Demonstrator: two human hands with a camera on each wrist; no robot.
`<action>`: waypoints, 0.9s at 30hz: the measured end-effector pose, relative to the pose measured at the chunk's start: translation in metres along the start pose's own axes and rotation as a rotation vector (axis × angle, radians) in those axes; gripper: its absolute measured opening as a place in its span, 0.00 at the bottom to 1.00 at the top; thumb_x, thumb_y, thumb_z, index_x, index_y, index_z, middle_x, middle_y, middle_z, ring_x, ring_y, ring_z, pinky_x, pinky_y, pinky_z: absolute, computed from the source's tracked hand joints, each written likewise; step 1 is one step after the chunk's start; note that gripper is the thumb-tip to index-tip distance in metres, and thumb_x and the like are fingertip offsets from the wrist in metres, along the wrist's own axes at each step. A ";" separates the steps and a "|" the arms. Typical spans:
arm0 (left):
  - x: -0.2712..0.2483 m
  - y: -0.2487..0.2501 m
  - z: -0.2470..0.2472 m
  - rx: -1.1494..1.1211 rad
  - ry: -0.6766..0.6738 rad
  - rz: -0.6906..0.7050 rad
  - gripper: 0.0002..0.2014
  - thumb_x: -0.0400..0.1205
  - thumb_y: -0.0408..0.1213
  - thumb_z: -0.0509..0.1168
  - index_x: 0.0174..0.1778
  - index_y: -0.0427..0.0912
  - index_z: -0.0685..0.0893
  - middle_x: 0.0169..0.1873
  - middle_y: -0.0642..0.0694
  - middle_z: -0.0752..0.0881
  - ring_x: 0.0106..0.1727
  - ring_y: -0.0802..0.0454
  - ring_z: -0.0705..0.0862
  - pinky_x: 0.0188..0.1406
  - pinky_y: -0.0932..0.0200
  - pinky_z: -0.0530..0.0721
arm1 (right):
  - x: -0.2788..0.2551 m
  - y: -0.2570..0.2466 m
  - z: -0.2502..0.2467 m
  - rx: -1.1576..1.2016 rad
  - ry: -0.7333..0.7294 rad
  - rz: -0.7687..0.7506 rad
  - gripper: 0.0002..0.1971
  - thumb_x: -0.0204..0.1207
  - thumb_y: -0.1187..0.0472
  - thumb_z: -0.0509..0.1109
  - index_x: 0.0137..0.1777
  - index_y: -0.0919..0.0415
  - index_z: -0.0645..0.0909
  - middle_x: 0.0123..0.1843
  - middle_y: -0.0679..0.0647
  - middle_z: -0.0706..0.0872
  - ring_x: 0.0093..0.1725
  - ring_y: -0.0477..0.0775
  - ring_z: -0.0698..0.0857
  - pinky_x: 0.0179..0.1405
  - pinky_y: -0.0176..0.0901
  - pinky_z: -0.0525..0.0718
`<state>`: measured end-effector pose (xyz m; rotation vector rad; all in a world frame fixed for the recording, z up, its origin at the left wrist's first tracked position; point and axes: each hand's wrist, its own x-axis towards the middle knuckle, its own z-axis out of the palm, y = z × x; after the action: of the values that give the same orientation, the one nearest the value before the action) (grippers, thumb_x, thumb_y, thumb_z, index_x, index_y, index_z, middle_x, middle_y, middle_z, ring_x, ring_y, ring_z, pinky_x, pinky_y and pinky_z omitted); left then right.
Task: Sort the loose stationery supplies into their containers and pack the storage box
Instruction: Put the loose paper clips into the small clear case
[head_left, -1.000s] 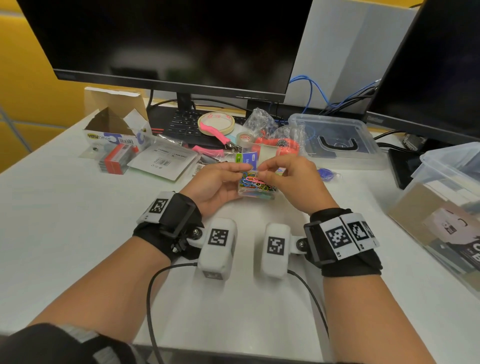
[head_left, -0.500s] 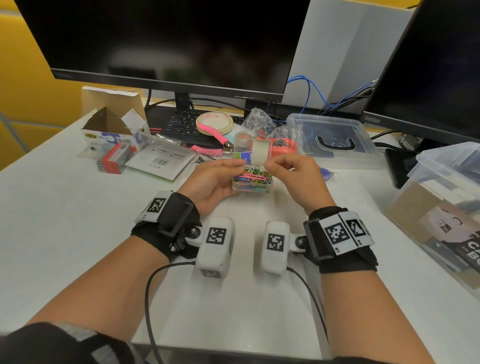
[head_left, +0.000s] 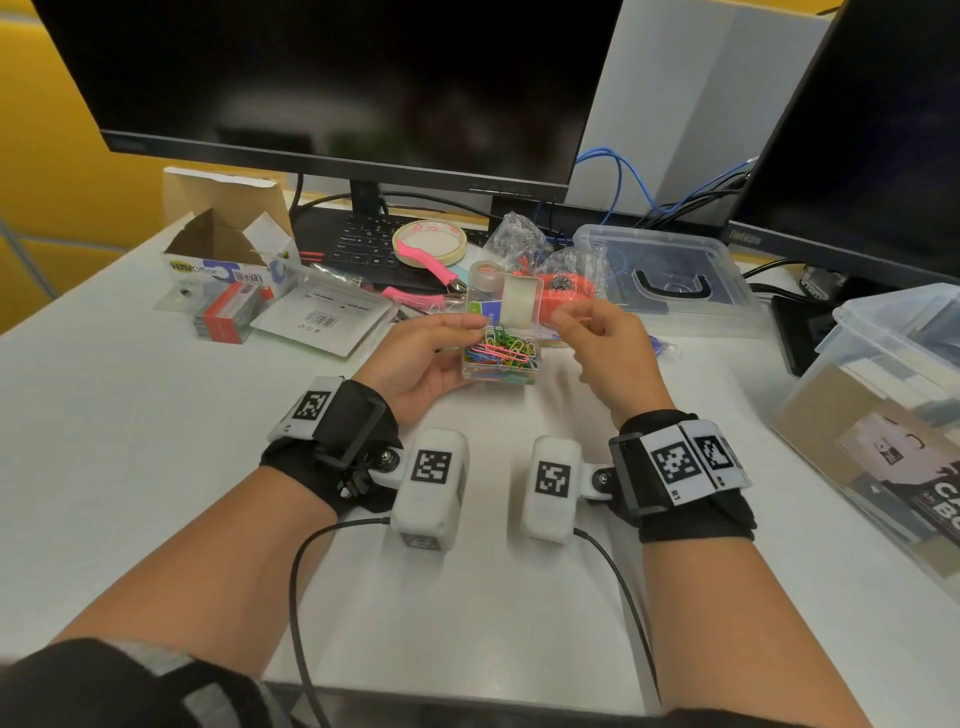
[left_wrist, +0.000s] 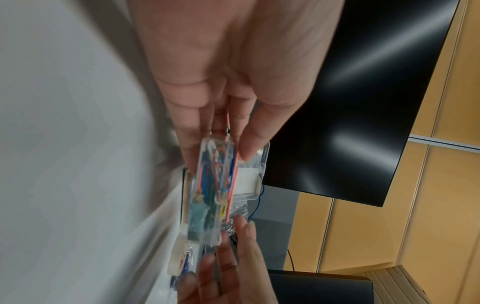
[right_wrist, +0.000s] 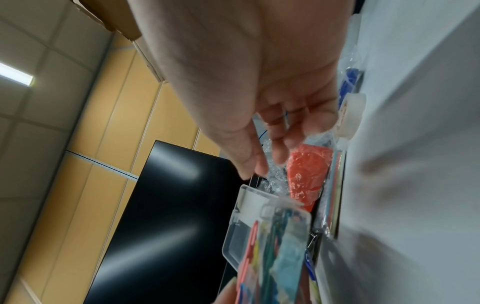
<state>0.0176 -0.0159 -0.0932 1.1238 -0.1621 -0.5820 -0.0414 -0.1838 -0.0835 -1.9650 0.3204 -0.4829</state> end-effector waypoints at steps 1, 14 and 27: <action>0.000 0.000 0.000 -0.007 -0.007 -0.004 0.09 0.81 0.22 0.58 0.51 0.34 0.81 0.48 0.36 0.85 0.45 0.45 0.86 0.47 0.54 0.87 | 0.000 0.001 0.001 0.030 -0.026 0.037 0.06 0.81 0.55 0.65 0.55 0.51 0.80 0.49 0.47 0.83 0.46 0.48 0.80 0.51 0.46 0.81; 0.001 0.000 0.002 -0.132 -0.036 0.030 0.06 0.82 0.21 0.57 0.46 0.34 0.77 0.48 0.34 0.84 0.40 0.45 0.88 0.39 0.52 0.90 | -0.004 -0.001 0.005 0.397 -0.204 0.152 0.11 0.79 0.77 0.61 0.47 0.59 0.76 0.44 0.57 0.84 0.36 0.54 0.87 0.33 0.46 0.88; 0.002 -0.001 -0.001 -0.071 -0.020 0.038 0.10 0.79 0.18 0.59 0.43 0.38 0.76 0.46 0.36 0.86 0.40 0.46 0.88 0.36 0.54 0.89 | -0.007 -0.006 0.007 0.378 -0.240 0.153 0.14 0.72 0.75 0.71 0.46 0.56 0.75 0.41 0.55 0.84 0.39 0.53 0.86 0.43 0.51 0.88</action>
<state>0.0189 -0.0168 -0.0950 1.0439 -0.1780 -0.5614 -0.0442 -0.1729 -0.0816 -1.5948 0.2076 -0.1880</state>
